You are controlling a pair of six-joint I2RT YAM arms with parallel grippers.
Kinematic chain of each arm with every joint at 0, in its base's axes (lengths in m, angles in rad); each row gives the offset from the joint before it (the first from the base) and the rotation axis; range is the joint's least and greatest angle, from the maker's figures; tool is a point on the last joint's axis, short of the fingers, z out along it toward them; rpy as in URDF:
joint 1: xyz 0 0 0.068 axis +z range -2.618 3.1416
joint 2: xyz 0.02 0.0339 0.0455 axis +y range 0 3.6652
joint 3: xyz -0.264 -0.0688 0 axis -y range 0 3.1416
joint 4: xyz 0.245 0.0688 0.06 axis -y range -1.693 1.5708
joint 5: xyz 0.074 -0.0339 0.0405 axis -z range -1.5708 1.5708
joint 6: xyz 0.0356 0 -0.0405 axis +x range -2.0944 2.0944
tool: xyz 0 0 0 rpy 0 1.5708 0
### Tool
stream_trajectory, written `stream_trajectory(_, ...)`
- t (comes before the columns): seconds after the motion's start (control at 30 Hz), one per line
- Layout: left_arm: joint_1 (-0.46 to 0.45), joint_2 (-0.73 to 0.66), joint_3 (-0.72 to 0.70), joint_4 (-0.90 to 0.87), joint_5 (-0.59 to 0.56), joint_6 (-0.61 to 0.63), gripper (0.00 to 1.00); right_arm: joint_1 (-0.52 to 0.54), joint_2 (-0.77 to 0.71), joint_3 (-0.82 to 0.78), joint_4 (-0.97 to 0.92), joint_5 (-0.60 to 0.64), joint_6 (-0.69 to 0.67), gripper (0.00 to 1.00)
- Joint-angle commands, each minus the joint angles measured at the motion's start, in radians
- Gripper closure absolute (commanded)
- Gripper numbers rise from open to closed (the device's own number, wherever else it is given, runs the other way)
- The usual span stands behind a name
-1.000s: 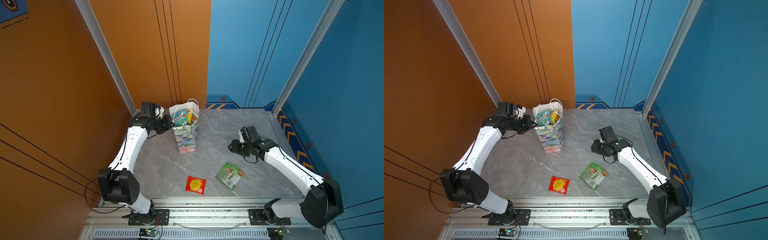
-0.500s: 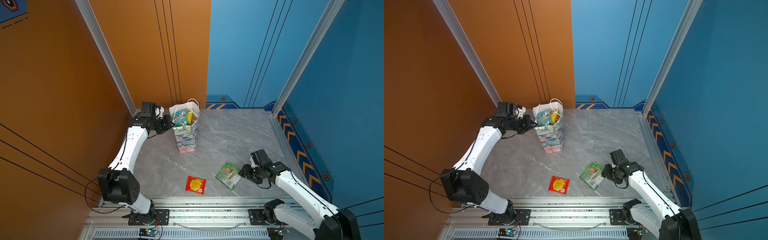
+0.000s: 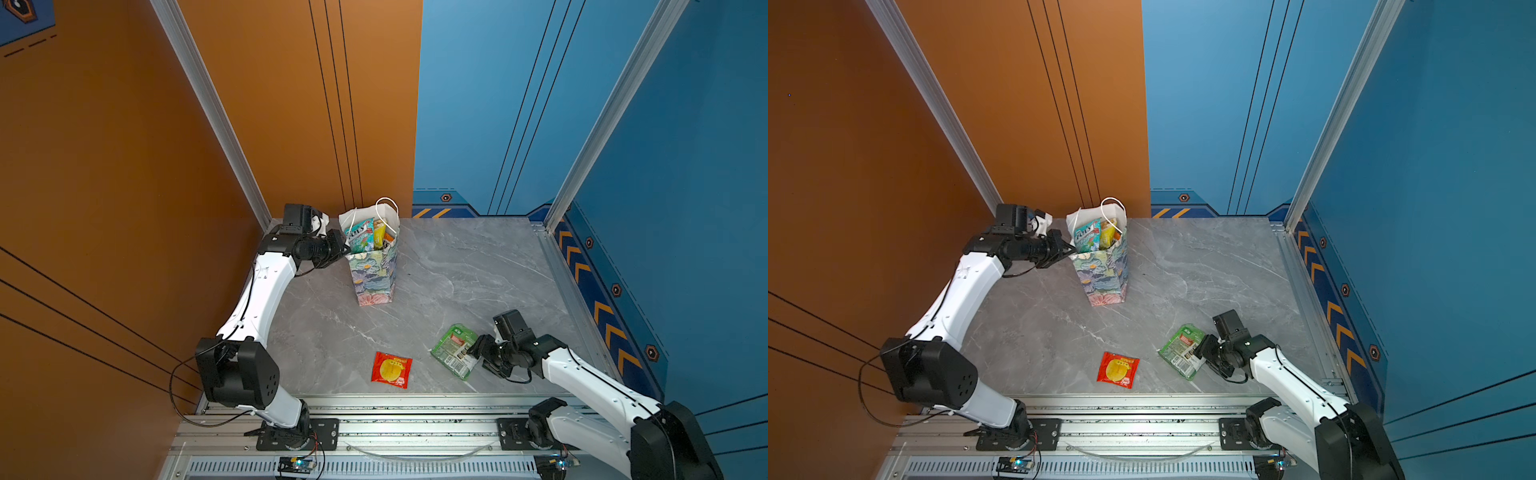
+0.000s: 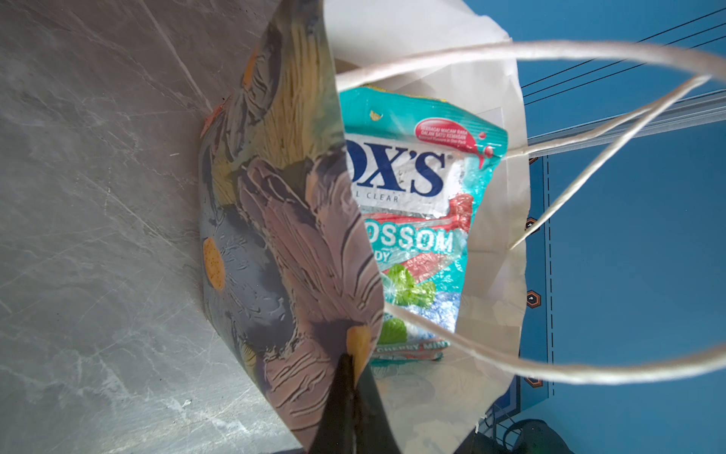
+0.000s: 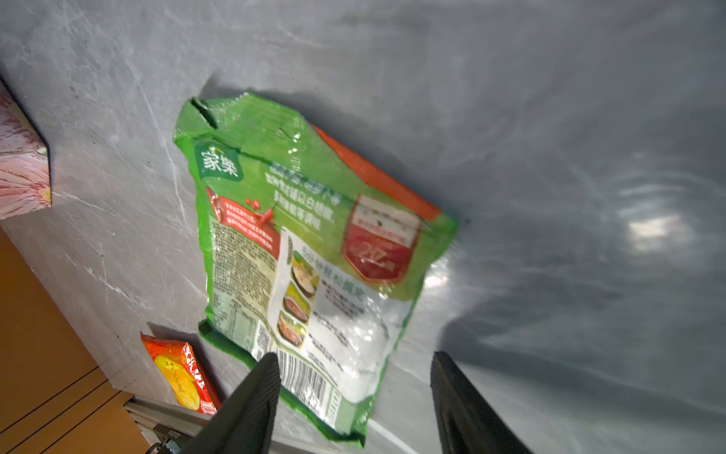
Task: Place the snacks into the paper bag
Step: Rotate the snack at the bottom-center of the table, then pick up the snack from the bottom-center of the table.
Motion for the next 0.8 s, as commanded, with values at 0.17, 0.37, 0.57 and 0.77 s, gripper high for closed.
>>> stream_trajectory(0.17,-0.007,-0.033,0.007,0.031,0.042,-0.001,1.0,0.059,0.223,0.06,0.256,0.076,0.067,0.36)
stream_trajectory(0.37,-0.007,-0.036,0.007,0.031,0.045,-0.002,1.0,0.072,0.43,0.243,0.273,0.088,-0.059,0.37)
stream_trajectory(0.57,-0.007,-0.041,-0.002,0.03,0.042,-0.007,1.0,0.08,0.484,0.378,0.167,0.13,-0.149,0.37)
stream_trajectory(0.77,-0.007,-0.038,-0.002,0.031,0.046,-0.004,1.0,0.083,0.311,0.298,0.024,0.175,-0.12,0.37)
